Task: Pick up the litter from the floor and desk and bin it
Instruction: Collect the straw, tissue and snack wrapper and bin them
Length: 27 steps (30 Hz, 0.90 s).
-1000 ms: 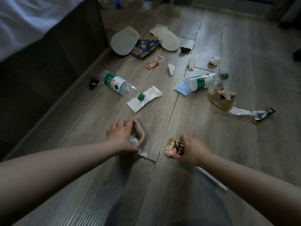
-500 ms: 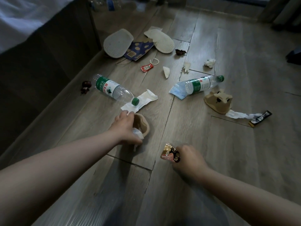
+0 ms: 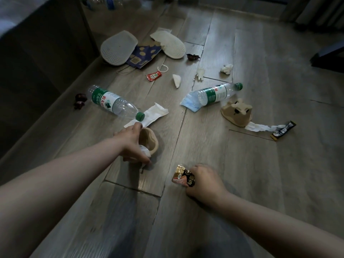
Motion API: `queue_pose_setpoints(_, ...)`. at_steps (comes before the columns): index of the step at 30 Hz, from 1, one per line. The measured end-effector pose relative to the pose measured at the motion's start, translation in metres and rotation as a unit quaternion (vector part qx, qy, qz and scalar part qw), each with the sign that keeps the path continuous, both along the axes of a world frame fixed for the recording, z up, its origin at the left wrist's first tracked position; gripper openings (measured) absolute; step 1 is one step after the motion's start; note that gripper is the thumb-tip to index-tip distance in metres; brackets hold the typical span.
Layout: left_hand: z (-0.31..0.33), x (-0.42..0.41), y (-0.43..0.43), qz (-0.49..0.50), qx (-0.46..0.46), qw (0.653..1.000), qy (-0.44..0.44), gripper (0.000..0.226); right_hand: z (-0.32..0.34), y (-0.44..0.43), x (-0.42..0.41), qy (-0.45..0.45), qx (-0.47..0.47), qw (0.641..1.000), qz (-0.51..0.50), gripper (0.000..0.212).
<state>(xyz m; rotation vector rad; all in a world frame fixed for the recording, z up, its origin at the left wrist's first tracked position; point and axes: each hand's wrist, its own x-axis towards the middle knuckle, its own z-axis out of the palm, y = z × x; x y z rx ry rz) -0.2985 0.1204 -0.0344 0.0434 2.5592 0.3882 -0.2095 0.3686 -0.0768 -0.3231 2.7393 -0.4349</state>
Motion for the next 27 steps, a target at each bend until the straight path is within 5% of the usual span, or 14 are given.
queue_pose_setpoints(6,-0.005,0.033,0.022,-0.115,-0.002,0.993,0.012,0.138,0.013,0.024,0.001,0.008,-0.072,0.994,-0.085,0.036)
queue_pose_setpoints(9,-0.006,0.034,0.036,-0.135,0.005,0.991,0.008,0.139,0.019,0.054,-0.011,-0.002,-0.084,0.985,-0.152,0.013)
queue_pose_setpoints(15,-0.008,0.032,0.047,-0.151,-0.023,0.988,0.014,0.143,0.028,0.122,-0.051,0.065,-0.065,0.966,-0.242,0.017)
queue_pose_setpoints(22,-0.008,0.022,0.069,-0.184,-0.024,0.983,-0.001,0.15,0.022,0.167,-0.095,0.145,-0.033,0.924,-0.352,0.011)
queue_pose_setpoints(27,-0.012,0.007,0.093,-0.176,-0.017,0.984,-0.019,0.141,0.014,0.187,-0.116,0.151,-0.113,0.869,-0.458,0.021)
